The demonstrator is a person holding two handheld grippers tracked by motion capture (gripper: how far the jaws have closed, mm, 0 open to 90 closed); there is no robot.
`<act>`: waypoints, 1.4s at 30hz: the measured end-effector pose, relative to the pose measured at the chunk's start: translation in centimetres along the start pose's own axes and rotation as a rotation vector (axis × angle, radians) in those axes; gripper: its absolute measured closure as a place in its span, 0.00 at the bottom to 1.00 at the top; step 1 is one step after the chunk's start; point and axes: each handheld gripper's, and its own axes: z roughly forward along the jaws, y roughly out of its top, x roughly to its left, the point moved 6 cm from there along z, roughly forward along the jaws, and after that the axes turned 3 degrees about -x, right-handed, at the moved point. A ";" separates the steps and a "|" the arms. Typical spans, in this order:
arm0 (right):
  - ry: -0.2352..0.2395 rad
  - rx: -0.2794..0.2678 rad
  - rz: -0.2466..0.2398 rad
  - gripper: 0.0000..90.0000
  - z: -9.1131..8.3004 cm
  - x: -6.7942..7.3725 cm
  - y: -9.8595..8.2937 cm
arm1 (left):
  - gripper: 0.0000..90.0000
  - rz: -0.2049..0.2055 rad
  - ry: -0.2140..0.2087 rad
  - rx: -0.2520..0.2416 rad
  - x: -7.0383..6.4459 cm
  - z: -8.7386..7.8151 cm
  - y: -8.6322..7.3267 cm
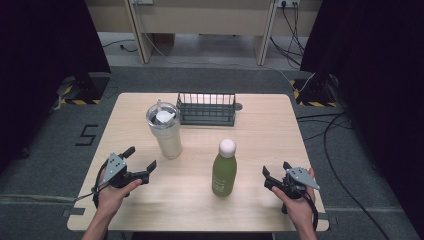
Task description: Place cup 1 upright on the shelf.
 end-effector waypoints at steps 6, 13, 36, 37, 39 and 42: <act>0.004 0.005 -0.003 0.21 0.0 0.1 -0.1 | 0.03 0.010 -0.021 0.005 -0.3 0.7 0.2; 0.002 0.003 -0.010 0.21 0.0 0.0 0.0 | 0.00 -0.004 -0.023 -0.004 0.0 1.9 1.1; -0.002 -0.011 0.011 0.21 -0.1 0.1 0.5 | 0.00 0.003 -0.038 -0.007 0.1 6.6 2.5; -0.003 -0.010 0.008 0.21 -0.1 0.1 0.5 | 0.00 0.007 -0.034 -0.004 0.0 6.9 2.4; -0.003 -0.009 0.008 0.21 -0.1 0.1 0.5 | 0.00 0.006 -0.032 -0.002 0.0 7.0 2.3; -0.002 -0.006 0.007 0.21 -0.1 0.1 0.4 | 0.00 0.012 -0.020 0.001 0.2 7.5 2.2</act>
